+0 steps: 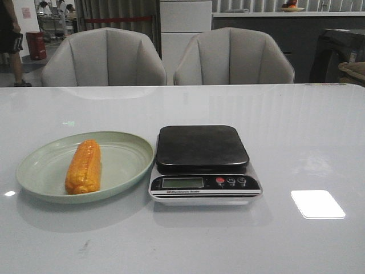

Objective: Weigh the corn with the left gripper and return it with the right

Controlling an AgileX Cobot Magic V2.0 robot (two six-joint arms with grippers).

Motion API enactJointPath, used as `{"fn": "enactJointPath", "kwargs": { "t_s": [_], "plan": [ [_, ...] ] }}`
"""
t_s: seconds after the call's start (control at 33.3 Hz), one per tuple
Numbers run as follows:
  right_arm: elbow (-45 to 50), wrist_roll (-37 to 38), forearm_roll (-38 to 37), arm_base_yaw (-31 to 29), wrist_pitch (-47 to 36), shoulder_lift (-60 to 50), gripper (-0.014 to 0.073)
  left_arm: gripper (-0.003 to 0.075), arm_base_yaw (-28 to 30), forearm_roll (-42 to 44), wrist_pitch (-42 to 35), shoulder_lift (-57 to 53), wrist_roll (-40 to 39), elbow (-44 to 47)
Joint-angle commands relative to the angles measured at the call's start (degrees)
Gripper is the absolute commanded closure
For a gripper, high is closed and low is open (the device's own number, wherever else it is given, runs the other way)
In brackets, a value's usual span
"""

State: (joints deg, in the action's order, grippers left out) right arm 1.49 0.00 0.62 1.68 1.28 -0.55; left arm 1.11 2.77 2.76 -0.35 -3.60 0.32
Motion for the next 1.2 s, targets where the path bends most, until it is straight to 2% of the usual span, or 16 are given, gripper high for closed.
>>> {"fn": "enactJointPath", "kwargs": {
  "t_s": [0.0, 0.93, 1.08, 1.17],
  "plan": [
    [0.5, 0.0, -0.3, -0.4, -4.2, -1.1, 0.0439, 0.0598, -0.5, -0.5, -4.4, -1.1, 0.0, 1.8],
    [0.5, 0.0, -0.3, -0.3, -4.2, -1.1, 0.0439, 0.0598, -0.5, 0.0, -6.5, -1.1, 0.0, 1.8],
    [0.5, 0.0, -0.3, 1.1, -4.2, -1.1, 0.0439, 0.0598, -0.5, 0.0, -11.1, -1.1, 0.0, 1.8],
    [0.5, 0.0, -0.3, 1.5, -4.2, -1.1, 0.0439, 0.0598, -0.5, 0.0, -17.1, -1.1, 0.0, 1.7]
  ]
}}
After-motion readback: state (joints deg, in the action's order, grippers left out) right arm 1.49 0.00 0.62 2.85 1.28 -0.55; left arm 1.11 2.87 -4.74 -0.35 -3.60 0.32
